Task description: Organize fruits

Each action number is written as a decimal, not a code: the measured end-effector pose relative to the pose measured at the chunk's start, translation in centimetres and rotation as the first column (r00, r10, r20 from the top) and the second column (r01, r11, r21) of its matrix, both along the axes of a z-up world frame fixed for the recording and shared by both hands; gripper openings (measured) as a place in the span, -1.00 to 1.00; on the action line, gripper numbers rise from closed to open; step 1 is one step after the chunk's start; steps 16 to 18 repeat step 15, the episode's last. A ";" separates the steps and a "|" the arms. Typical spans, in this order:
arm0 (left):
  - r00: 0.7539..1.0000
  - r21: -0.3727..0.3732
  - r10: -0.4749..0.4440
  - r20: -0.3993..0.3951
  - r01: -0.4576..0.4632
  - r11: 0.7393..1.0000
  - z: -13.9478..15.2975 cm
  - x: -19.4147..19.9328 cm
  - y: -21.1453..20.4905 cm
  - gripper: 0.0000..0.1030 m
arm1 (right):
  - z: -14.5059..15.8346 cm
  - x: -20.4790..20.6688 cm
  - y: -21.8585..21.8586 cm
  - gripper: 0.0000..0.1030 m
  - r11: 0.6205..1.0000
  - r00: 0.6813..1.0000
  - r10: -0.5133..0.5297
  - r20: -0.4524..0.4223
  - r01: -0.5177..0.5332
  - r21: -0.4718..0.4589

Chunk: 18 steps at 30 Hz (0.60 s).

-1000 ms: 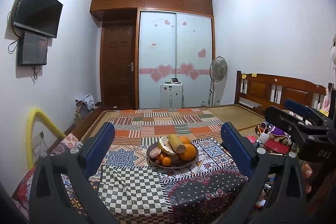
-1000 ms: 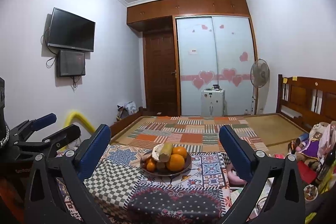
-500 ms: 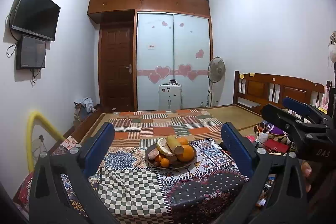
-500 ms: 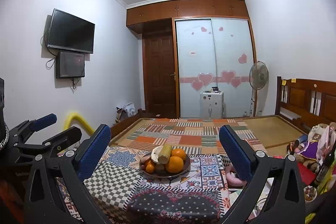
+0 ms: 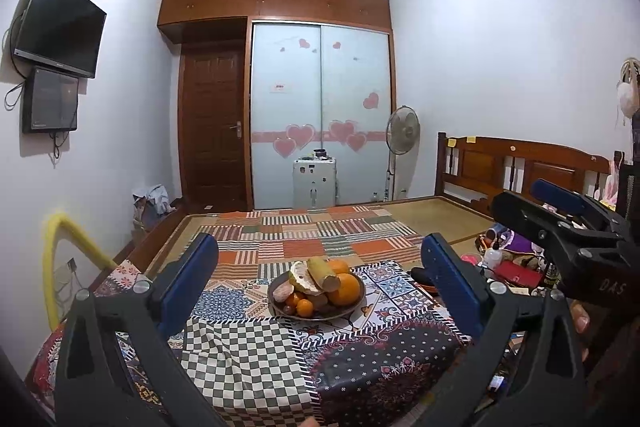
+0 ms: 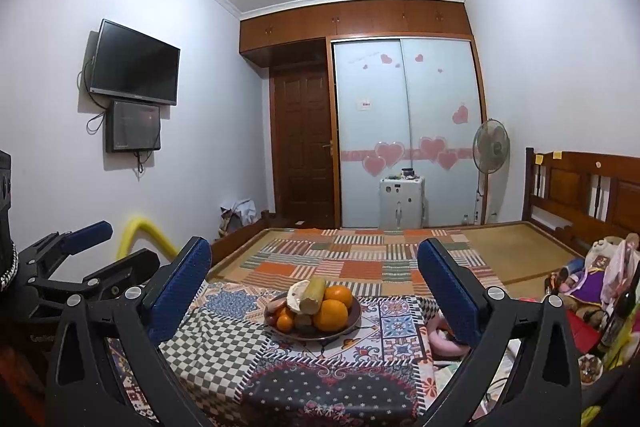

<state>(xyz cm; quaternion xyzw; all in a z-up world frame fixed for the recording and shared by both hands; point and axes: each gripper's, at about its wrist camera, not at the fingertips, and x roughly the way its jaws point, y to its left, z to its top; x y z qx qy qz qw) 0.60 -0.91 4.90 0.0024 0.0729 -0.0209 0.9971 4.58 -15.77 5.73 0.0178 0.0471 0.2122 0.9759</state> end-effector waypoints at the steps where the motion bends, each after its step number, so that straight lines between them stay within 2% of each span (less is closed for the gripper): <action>1: 1.000 0.001 -0.001 0.000 0.001 1.000 0.0 0.0 0.0 1.00 | 0.0 0.0 0.0 1.00 1.000 1.000 0.000 0.000 0.000 0.000; 18: 1.000 -0.003 -0.008 -0.005 0.008 1.000 -0.1 -0.2 -0.3 1.00 | 0.2 0.0 -0.1 1.00 1.000 1.000 -0.006 -0.002 0.006 -0.002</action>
